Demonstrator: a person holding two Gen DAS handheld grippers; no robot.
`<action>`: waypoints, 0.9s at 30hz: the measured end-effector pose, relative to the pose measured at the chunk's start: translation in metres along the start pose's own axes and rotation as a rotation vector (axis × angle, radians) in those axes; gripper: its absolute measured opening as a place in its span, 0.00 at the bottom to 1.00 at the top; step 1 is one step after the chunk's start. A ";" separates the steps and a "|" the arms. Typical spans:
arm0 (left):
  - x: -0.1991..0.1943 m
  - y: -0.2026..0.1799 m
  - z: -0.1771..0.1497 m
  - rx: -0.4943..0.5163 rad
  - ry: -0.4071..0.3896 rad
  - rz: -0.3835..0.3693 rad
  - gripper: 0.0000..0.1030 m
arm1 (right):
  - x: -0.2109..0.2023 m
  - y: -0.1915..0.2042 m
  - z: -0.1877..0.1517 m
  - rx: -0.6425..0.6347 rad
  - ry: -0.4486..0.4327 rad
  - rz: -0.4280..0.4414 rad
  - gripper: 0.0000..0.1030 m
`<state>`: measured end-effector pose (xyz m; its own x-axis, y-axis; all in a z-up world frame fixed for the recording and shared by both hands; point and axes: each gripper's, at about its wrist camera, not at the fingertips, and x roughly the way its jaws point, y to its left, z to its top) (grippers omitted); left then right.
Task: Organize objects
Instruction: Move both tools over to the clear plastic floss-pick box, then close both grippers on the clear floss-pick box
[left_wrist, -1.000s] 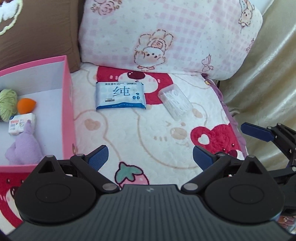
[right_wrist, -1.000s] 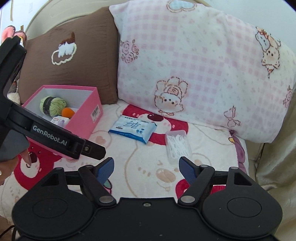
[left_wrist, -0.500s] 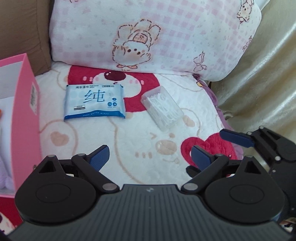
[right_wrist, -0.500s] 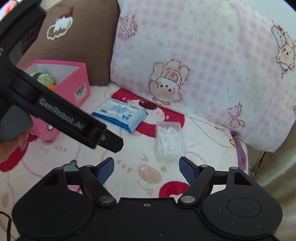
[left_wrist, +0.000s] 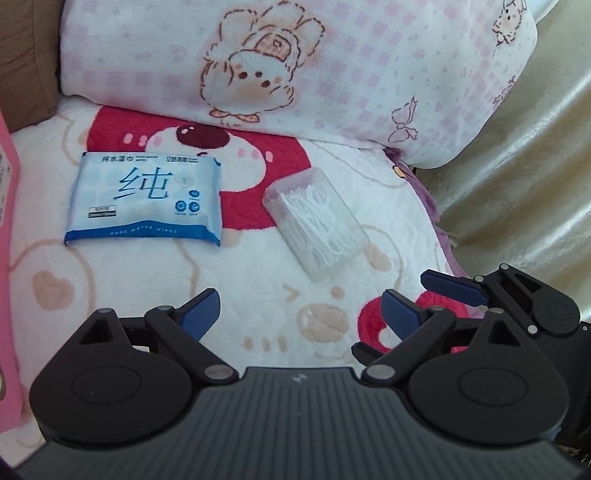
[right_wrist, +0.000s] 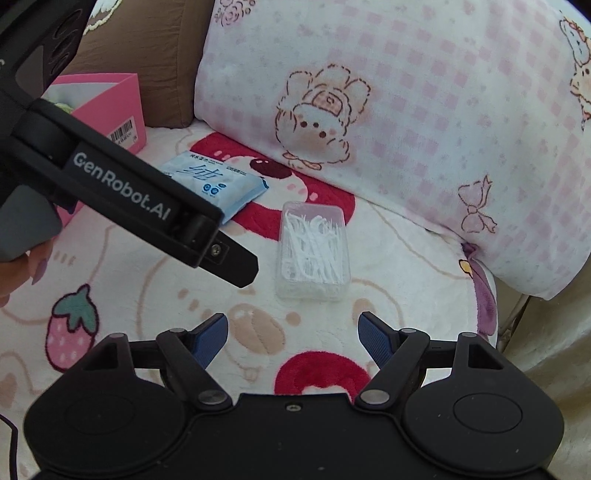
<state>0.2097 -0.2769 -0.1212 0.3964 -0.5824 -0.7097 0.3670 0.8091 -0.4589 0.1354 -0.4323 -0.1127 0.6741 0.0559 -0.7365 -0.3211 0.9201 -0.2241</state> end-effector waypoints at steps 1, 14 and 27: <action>0.003 0.000 0.000 0.000 -0.002 -0.005 0.92 | 0.003 -0.001 0.000 -0.003 0.001 0.000 0.78; 0.037 0.006 0.015 -0.041 -0.064 -0.022 0.83 | 0.038 -0.019 0.005 -0.011 -0.018 0.023 0.78; 0.057 0.007 0.013 -0.016 -0.104 0.002 0.62 | 0.071 -0.034 0.008 0.124 -0.044 0.053 0.71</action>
<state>0.2465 -0.3053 -0.1583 0.4825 -0.5847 -0.6521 0.3532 0.8112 -0.4661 0.1996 -0.4562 -0.1527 0.6879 0.1201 -0.7158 -0.2738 0.9563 -0.1028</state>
